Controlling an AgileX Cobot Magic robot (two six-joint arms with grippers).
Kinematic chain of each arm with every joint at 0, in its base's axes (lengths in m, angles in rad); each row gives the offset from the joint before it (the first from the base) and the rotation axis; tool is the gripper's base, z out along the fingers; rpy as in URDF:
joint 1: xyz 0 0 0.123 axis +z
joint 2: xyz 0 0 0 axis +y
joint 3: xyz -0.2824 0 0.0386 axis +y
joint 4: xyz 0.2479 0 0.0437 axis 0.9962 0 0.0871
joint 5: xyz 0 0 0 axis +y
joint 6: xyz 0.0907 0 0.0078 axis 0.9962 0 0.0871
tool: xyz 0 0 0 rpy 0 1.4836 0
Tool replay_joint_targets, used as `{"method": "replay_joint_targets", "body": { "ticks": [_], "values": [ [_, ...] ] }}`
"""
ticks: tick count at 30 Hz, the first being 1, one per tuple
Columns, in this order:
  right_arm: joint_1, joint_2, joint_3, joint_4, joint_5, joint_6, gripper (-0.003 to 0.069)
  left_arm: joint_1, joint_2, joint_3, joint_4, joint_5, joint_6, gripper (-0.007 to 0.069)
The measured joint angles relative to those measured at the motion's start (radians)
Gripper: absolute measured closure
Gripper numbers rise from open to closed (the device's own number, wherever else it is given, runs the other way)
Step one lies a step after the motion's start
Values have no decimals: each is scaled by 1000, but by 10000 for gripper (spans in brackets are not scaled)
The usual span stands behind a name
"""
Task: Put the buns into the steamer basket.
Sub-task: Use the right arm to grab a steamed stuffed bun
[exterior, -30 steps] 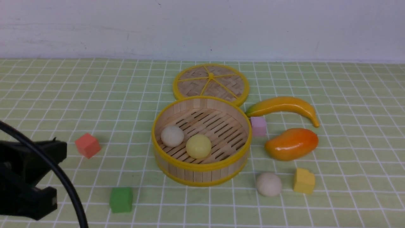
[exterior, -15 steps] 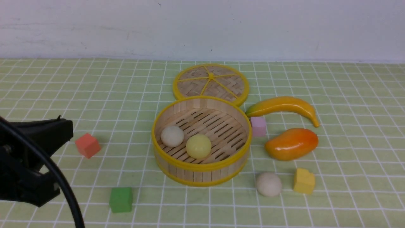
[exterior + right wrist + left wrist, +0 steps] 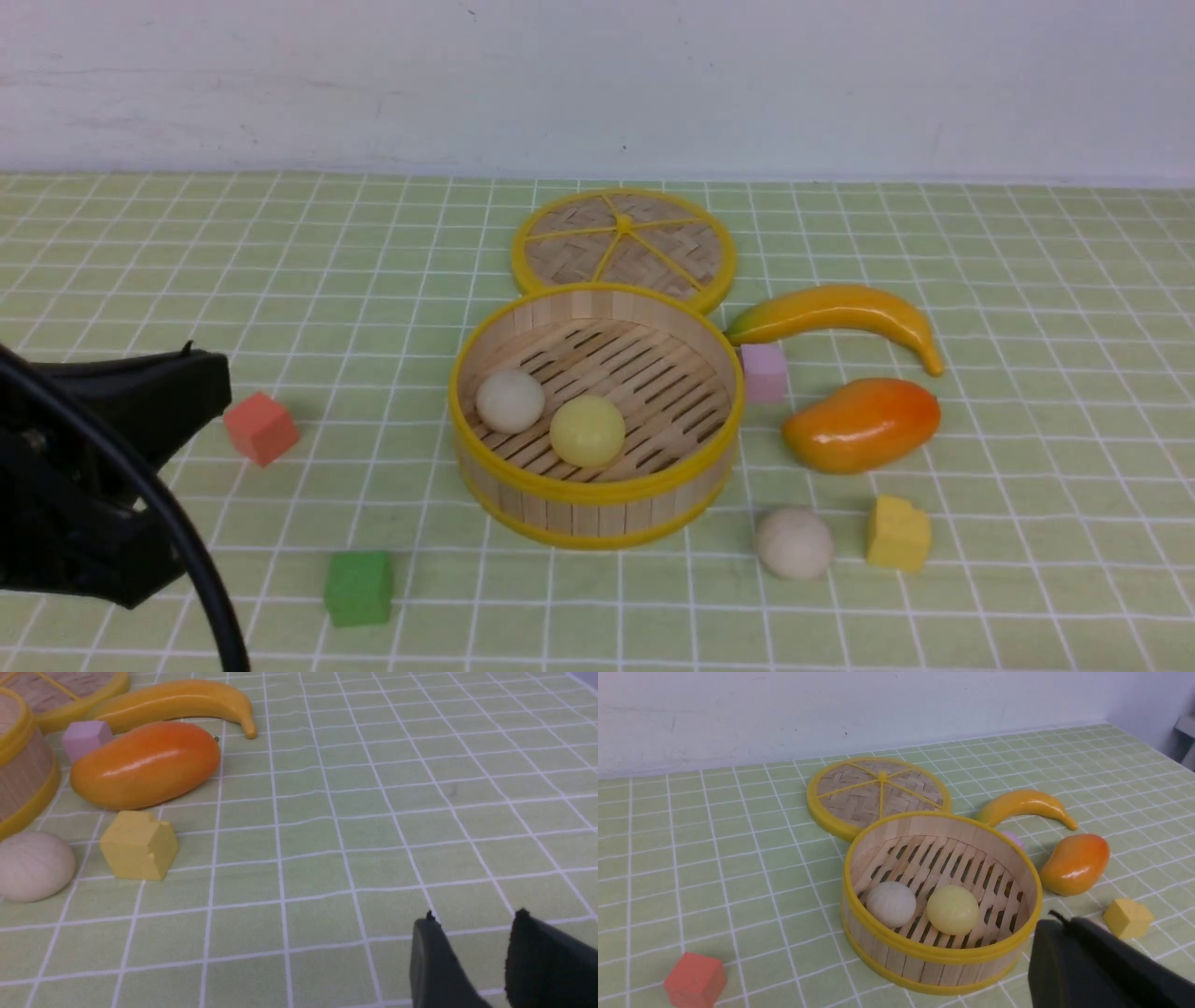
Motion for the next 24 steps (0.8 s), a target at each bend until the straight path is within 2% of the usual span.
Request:
{"method": "replay_joint_targets", "body": {
  "ticks": [4,8,11,15,20,24],
  "values": [
    [0,0,0,-1,0,0,419,8,-41,19,-14,-48,-1,638],
    [0,0,0,-1,0,0,419,80,-80,40,-52,-120,34,638],
    [0,0,0,-1,0,-1,419,218,-119,88,-130,-184,77,638],
    [0,0,0,-1,0,-2,419,360,-168,175,-154,-216,75,637],
    [0,0,0,-1,0,-3,419,448,-265,307,-148,-219,52,637],
    [0,0,0,-1,0,-3,419,521,-434,474,-172,-219,51,634]
  ]
}}
